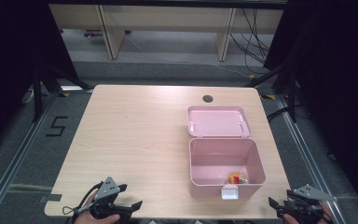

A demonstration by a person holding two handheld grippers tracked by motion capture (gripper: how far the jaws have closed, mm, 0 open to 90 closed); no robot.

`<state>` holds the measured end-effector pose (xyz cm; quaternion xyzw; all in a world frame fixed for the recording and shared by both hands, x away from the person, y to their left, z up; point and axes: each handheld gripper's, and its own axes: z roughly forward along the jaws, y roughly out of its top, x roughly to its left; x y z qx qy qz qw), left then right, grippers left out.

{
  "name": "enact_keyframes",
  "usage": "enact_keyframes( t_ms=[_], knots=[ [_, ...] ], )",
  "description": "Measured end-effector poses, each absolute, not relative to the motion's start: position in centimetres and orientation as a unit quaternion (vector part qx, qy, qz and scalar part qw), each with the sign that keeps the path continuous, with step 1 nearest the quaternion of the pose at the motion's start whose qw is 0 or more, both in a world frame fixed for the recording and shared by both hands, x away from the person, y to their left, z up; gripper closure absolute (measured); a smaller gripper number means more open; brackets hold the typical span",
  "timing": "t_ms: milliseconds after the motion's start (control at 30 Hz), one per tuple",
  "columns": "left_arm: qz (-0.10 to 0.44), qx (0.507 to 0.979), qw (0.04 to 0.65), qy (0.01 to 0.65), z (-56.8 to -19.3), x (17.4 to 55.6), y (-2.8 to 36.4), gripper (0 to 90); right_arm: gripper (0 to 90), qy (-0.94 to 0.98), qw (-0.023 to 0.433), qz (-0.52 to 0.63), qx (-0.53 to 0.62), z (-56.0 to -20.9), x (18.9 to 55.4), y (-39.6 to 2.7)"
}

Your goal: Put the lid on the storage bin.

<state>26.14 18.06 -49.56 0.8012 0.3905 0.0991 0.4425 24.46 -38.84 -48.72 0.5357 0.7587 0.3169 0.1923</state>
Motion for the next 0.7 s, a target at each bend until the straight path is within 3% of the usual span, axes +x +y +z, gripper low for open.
enact_keyframes(
  t_ms=[67, 133, 267, 333, 700],
  knots=[
    [0.094, 0.8, 0.444, 0.392, -49.57, 26.17, 17.97, 16.0, 22.4, 0.758, 0.175, 0.325, 0.537, -48.86, 24.51, -38.74],
    [0.093, 0.799, 0.446, 0.391, -49.57, 26.19, 17.89, 16.0, 22.2, 0.764, 0.199, 0.315, 0.527, -48.97, 24.59, -38.95],
    [0.094, 0.809, 0.436, 0.383, -49.44, 26.29, 18.01, 16.0, 22.2, 0.753, 0.177, 0.319, 0.547, -48.94, 24.42, -38.6],
    [0.095, 0.804, 0.44, 0.388, -49.44, 26.27, 17.87, 16.0, 22.1, 0.762, 0.194, 0.31, 0.535, -48.86, 24.53, -38.89],
    [0.09, 0.797, 0.452, 0.39, -48.97, 26.85, 17.25, 16.0, 22.9, 0.751, 0.181, 0.324, 0.546, -48.99, 24.5, -38.58]
  ],
)
